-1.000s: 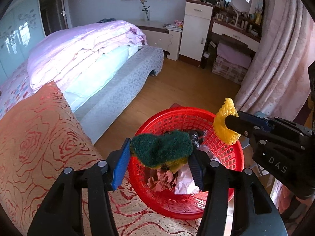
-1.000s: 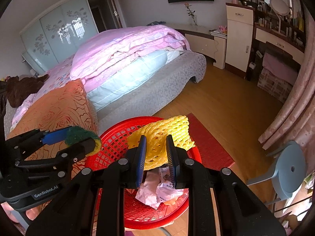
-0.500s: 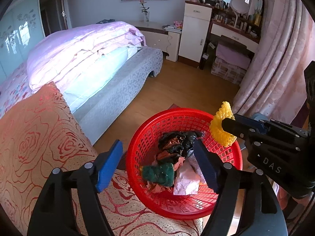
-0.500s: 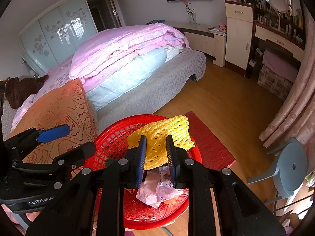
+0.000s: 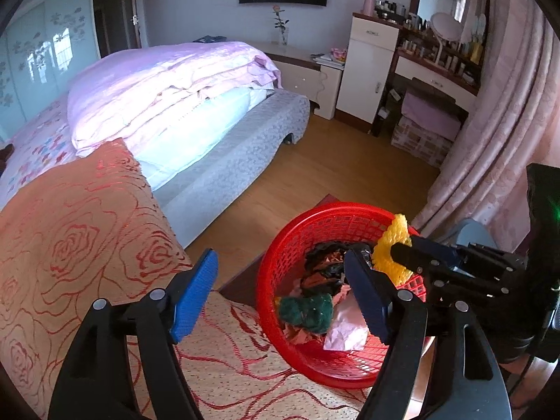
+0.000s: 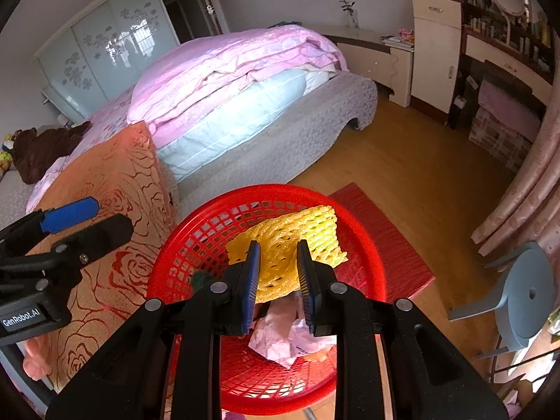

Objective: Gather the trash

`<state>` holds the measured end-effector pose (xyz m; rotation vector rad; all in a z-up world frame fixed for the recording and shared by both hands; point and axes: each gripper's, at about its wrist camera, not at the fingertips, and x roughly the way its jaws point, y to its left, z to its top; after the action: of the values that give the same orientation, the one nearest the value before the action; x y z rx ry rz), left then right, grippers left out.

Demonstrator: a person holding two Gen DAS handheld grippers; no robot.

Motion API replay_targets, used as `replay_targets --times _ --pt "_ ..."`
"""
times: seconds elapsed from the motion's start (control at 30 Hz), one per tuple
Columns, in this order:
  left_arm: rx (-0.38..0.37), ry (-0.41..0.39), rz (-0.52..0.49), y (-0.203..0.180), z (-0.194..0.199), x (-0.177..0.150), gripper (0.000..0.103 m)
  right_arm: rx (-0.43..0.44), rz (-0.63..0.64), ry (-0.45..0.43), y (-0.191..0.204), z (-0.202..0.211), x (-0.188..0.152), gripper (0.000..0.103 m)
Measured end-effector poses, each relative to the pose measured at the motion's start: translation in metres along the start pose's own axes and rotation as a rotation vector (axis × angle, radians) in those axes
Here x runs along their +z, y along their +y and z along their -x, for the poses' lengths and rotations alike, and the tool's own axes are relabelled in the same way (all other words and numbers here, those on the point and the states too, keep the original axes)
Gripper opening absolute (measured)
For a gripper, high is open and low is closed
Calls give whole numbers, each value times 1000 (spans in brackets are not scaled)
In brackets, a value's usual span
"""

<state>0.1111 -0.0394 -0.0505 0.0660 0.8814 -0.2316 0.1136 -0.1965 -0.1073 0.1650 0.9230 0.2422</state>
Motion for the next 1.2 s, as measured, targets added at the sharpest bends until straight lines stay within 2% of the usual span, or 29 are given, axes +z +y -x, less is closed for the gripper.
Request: replay_targets --times 0.17,0.23,0.4,0.57,0.63,0.73,0.97,1.2 --pt "11 -4 1 3 2 0 72 47 -35 20 -2 -5 -1 34" --pt "14 -5 1 2 3 0 72 52 -47 11 -4 -2 -1 46" --pt "22 -12 1 5 7 -1 72 53 -66 -21 -7 6 1 63" --pt "42 -30 4 11 17 -3 72 17 -65 -66 -7 18 2 74" --pt "55 -43 5 14 25 -4 72 -6 -52 -94 -3 25 2 81" --pt "86 -64 8 21 38 -8 76 -45 -27 -138 8 40 3 89" --pt "165 -105 8 40 74 -25 81 -90 4 -165 42 73 -12 96" --pt "207 -163 22 44 110 -45 86 -164 4 -235 68 106 -31 96"
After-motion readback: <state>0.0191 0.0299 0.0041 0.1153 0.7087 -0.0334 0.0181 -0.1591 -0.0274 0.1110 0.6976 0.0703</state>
